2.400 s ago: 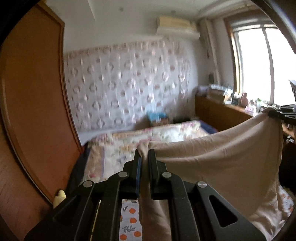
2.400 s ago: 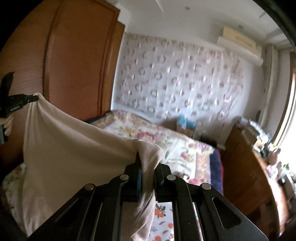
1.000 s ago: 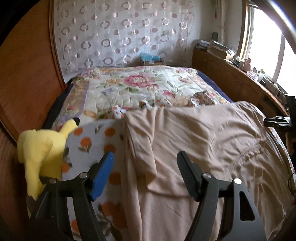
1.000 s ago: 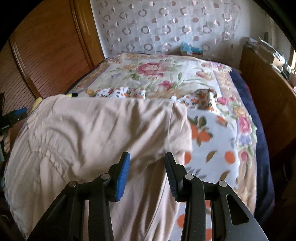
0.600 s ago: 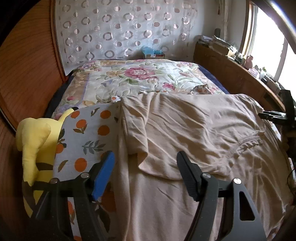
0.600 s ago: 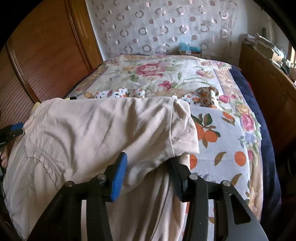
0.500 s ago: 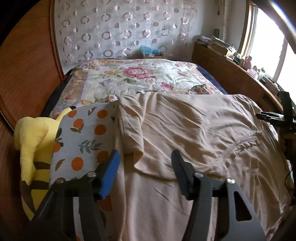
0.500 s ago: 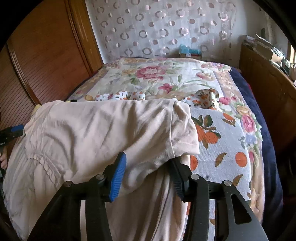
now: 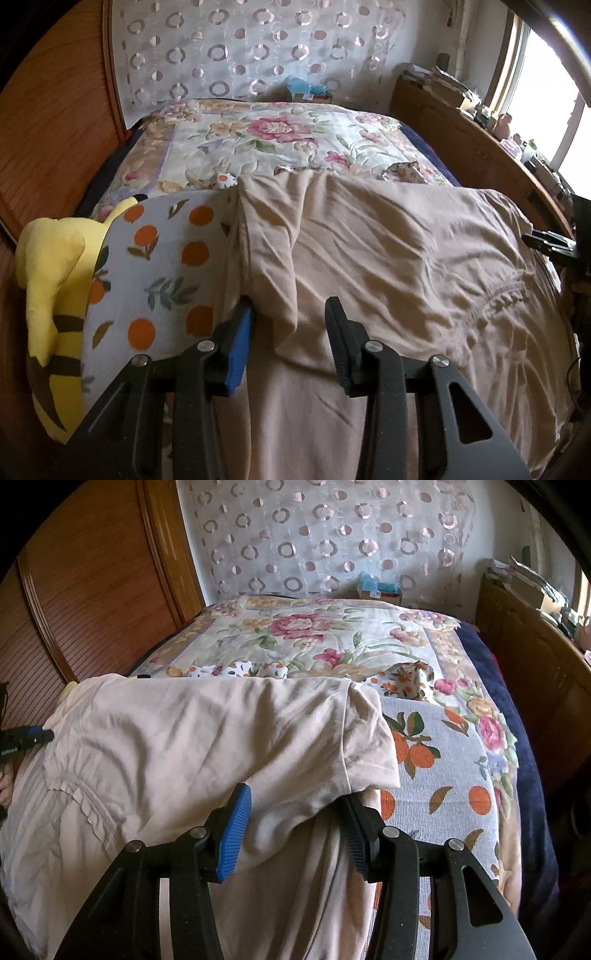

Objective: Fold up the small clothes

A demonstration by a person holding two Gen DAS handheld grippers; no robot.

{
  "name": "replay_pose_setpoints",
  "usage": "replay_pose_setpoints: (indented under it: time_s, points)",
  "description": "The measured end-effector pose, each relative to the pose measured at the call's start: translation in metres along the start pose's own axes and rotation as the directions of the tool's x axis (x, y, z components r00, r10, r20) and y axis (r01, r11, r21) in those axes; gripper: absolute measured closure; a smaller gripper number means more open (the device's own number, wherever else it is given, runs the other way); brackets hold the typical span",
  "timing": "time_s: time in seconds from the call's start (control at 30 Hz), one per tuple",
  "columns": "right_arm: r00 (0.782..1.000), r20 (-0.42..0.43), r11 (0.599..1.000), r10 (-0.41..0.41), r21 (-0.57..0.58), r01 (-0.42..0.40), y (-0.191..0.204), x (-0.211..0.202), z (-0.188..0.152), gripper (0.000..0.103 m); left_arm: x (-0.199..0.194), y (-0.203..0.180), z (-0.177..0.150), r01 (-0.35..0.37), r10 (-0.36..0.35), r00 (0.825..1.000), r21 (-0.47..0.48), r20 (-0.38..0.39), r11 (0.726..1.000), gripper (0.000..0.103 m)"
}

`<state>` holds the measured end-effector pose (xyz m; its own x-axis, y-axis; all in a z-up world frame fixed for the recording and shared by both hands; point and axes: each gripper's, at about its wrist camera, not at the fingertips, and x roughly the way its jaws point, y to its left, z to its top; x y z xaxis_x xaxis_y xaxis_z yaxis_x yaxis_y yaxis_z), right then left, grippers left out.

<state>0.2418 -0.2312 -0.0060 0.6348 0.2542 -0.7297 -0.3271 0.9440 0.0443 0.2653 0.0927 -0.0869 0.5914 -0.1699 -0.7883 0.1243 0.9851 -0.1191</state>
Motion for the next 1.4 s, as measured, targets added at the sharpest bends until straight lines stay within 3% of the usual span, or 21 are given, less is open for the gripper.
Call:
replay_pose_setpoints:
  time_s: [0.6,0.67,0.7,0.73,0.77,0.8,0.87,1.2,1.4]
  points:
    - [1.000,0.000,1.000,-0.003,-0.014,0.003,-0.006,0.007,0.003,0.051,0.012,0.003,0.007,-0.030,0.029,0.999,0.032,0.034,0.999,0.063]
    - [1.000,-0.016,0.999,-0.012,-0.035,0.012,-0.005,0.010,0.006,0.052,0.012,0.002,0.007,-0.036,0.035,0.999,0.028,0.034,0.999,0.073]
    - [1.000,-0.026,0.999,-0.018,-0.049,0.016,-0.004,0.011,0.008,0.052,0.012,0.001,0.006,-0.045,0.044,0.998,0.030,0.035,0.999,0.092]
    - [0.999,-0.032,0.998,-0.020,-0.054,0.018,-0.004,0.012,0.010,0.052,0.013,0.002,0.006,-0.041,0.040,0.999,0.026,0.028,0.999,0.097]
    - [0.999,-0.036,0.999,-0.017,-0.051,0.015,-0.006,0.013,0.012,0.060,0.012,0.004,0.006,-0.033,0.033,0.999,0.021,0.027,0.999,0.097]
    - [0.999,-0.039,0.998,-0.019,-0.055,0.017,-0.006,0.014,0.014,0.077,0.011,0.004,0.007,-0.033,0.032,0.999,0.019,0.031,0.999,0.098]
    - [0.999,-0.044,0.996,-0.027,-0.081,0.023,-0.006,0.015,0.017,0.098,0.003,0.004,0.008,-0.032,0.031,0.998,0.015,0.059,0.999,0.098]
    - [0.987,0.155,0.996,0.050,-0.075,-0.039,-0.005,-0.052,0.022,0.102,-0.060,-0.002,0.011,0.027,-0.026,0.977,0.001,0.212,1.000,0.099]
    - [0.976,0.209,0.994,0.063,-0.096,-0.044,0.004,-0.092,-0.002,0.102,-0.098,-0.012,-0.002,0.053,-0.056,0.960,0.018,0.274,0.998,0.099]
